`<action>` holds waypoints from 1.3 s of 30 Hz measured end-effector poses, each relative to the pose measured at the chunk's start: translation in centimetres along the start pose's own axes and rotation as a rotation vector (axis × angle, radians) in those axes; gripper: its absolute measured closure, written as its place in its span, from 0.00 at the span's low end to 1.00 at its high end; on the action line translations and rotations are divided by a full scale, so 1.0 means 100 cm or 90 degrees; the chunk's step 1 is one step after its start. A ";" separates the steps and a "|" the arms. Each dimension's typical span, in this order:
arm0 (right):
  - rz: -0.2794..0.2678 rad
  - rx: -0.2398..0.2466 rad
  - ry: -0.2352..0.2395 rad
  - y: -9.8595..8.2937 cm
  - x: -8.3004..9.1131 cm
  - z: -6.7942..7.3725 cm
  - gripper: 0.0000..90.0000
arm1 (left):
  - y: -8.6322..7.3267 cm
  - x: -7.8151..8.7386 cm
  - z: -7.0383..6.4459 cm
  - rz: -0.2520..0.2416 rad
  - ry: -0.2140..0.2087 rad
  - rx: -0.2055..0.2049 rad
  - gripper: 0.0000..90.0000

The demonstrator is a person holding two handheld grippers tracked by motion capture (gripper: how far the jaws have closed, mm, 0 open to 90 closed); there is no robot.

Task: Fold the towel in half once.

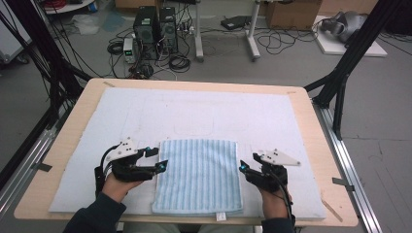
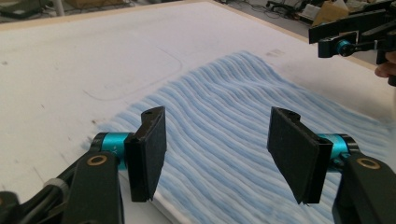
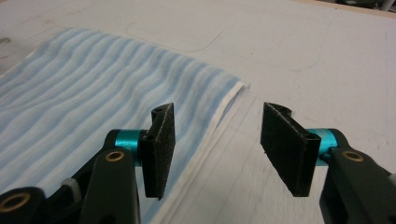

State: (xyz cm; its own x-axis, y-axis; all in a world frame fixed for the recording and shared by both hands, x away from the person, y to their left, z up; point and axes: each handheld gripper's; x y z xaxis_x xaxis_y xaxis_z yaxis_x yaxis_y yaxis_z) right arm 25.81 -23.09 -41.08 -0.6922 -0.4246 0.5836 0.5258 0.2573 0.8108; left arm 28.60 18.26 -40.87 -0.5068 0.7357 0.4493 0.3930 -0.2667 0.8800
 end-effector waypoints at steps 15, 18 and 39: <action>0.065 -0.001 0.009 0.041 -0.056 -0.026 0.39 | 0.013 -0.040 0.048 0.011 0.032 0.060 0.21; 0.090 -0.002 0.011 0.047 -0.068 -0.031 0.42 | 0.012 -0.048 0.053 0.014 0.051 0.071 0.22; 0.199 0.048 0.044 0.048 -0.107 -0.038 0.60 | 0.006 -0.077 0.071 0.164 0.121 0.072 0.50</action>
Point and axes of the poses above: each handheld gripper's, and its own axes: x roughly backward along the jaws, y roughly out of its top, z roughly to its left, and after that the axes turned 5 degrees about z, right-handed
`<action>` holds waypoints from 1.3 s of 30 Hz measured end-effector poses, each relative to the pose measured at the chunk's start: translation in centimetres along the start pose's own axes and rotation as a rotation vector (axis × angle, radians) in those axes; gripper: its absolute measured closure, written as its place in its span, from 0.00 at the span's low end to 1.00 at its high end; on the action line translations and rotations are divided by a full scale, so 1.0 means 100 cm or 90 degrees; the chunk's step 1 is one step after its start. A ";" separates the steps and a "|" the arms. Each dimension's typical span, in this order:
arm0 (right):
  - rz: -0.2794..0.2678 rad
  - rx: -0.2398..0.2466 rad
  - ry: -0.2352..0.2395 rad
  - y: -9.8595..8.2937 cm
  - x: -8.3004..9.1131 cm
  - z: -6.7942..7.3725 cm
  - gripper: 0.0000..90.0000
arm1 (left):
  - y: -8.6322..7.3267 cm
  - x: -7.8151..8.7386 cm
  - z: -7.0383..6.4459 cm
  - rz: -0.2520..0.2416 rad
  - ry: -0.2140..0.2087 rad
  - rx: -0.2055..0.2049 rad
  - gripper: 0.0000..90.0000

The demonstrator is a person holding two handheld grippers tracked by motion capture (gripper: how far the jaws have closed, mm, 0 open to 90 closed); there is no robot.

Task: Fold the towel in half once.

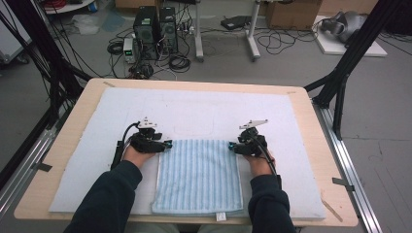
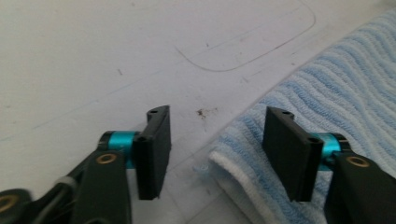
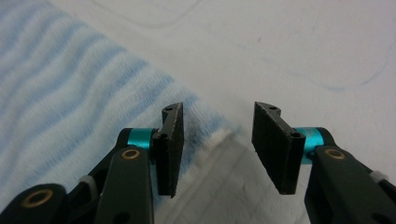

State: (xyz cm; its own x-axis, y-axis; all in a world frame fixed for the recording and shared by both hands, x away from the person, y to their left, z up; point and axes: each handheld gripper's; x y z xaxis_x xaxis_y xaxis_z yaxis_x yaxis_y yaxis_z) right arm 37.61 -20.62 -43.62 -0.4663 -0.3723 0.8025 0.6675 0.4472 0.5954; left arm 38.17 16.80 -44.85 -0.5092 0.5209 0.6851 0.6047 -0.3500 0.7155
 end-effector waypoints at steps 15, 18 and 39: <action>-0.051 0.036 0.018 0.009 0.003 -0.003 0.96 | 0.009 0.019 0.004 -0.096 0.007 0.016 0.97; -0.068 0.040 -0.011 0.018 0.005 -0.004 0.96 | 0.022 0.025 0.004 -0.139 0.013 0.002 0.97; -0.078 -0.063 -0.091 0.033 -0.005 -0.028 0.65 | 0.039 -0.007 0.016 -0.112 0.026 0.086 0.52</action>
Point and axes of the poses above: each handheld gripper's, and its own axes: x roughly backward along the jaws, y roughly out of its top, z roughly to its left, and after that the axes turned 5 degrees about z, right-handed
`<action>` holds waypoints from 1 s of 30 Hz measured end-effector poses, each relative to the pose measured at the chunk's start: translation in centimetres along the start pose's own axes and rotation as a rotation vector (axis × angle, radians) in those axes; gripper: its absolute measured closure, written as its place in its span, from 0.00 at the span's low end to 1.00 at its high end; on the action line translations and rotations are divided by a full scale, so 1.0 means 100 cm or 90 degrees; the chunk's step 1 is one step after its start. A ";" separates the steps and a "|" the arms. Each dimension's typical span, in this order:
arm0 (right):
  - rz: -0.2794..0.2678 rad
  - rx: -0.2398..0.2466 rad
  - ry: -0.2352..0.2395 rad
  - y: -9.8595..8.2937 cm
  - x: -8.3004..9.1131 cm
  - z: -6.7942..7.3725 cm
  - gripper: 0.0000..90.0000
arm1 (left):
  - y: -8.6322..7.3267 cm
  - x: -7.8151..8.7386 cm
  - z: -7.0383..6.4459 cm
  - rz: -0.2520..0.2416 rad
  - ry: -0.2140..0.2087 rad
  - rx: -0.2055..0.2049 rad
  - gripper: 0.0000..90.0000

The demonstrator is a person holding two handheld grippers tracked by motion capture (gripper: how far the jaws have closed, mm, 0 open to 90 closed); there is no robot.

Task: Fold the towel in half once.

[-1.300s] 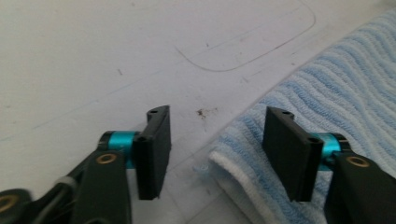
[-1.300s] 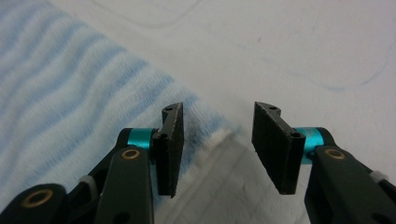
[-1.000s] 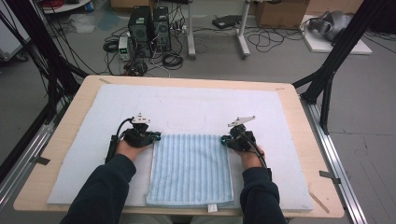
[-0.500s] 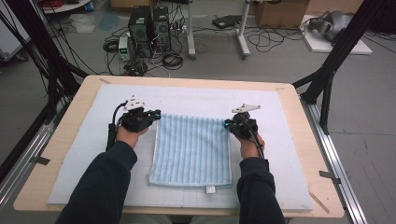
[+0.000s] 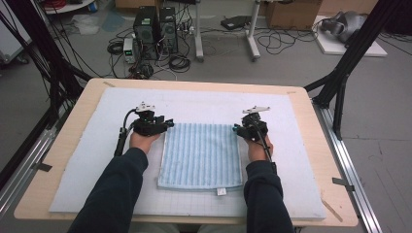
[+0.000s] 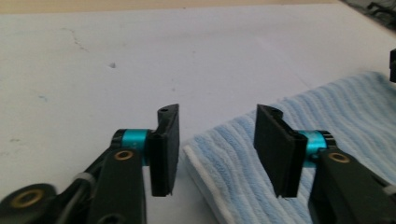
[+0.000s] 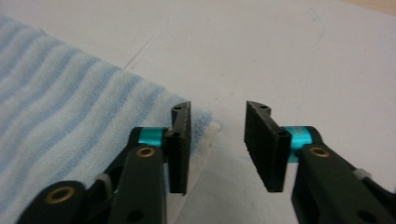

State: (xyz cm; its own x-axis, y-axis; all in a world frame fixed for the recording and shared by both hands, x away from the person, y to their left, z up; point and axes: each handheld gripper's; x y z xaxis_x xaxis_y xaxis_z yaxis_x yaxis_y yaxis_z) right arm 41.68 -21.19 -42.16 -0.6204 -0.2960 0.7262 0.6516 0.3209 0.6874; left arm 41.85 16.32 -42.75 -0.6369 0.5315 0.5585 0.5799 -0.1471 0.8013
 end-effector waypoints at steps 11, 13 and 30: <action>-0.052 -0.033 0.036 -0.014 0.051 -0.012 0.31 | 0.008 0.041 -0.015 -0.066 -0.109 -0.021 0.26; -0.063 -0.026 0.046 -0.018 0.059 -0.014 0.24 | 0.006 0.046 -0.019 -0.072 -0.120 -0.036 0.26; -0.143 0.061 0.084 -0.057 0.098 -0.009 0.13 | -0.016 0.083 -0.029 -0.141 -0.133 -0.079 0.24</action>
Point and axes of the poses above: each handheld gripper's, and its own axes: x roughly backward along the jaws, y roughly out of its top, z roughly to its left, and after that the axes turned 5 degrees about z, right-handed
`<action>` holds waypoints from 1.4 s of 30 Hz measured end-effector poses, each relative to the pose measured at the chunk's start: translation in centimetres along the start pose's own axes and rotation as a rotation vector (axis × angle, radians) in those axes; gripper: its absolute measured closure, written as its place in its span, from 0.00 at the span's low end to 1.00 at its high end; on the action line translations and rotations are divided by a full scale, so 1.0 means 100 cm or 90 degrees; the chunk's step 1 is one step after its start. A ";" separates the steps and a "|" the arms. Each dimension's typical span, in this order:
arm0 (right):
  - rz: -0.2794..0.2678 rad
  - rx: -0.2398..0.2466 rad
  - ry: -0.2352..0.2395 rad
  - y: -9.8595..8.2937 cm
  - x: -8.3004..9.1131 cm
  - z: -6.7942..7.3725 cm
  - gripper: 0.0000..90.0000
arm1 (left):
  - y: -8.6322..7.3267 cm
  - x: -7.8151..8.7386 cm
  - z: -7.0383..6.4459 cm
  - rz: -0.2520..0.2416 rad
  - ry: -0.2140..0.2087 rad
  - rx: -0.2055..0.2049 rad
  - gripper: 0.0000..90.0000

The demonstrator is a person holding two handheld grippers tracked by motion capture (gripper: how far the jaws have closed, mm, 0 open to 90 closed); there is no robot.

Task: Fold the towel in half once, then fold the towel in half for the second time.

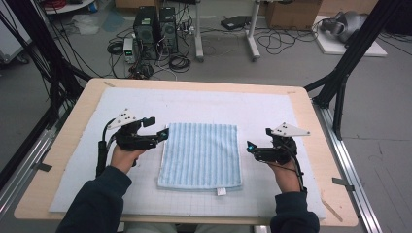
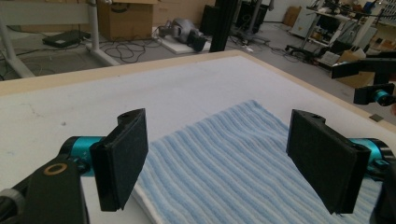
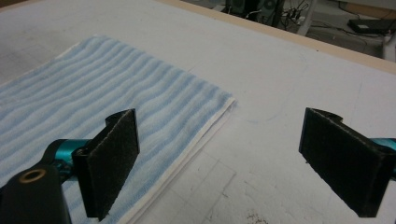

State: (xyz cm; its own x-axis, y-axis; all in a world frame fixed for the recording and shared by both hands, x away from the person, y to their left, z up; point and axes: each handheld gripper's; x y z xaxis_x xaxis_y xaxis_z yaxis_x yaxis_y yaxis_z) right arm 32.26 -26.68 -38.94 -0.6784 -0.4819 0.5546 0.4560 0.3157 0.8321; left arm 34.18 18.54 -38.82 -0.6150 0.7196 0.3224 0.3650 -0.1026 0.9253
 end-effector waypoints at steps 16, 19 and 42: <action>-0.008 -0.001 0.010 0.003 -0.008 0.003 0.13 | -0.007 0.004 0.004 0.015 0.015 0.011 0.23; -0.005 0.000 0.014 0.002 -0.009 0.003 0.13 | -0.007 0.004 0.004 0.011 0.013 0.017 0.23; 0.026 -0.012 0.052 0.012 -0.031 0.000 0.13 | -0.008 -0.007 0.020 0.013 0.048 0.035 0.24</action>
State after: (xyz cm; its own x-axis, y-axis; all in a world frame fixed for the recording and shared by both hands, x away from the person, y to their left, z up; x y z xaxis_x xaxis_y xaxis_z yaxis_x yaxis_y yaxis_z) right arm 34.92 -24.80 -39.70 -0.6107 -0.5338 0.5849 0.4932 0.3214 0.8083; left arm 35.75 19.51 -40.18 -0.6570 0.6643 0.3565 0.4140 -0.0772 0.9070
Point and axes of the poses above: each handheld gripper's, and its own axes: x roughly backward along the jaws, y roughly out of its top, z roughly to its left, and after that the axes turned 5 degrees about z, right-handed
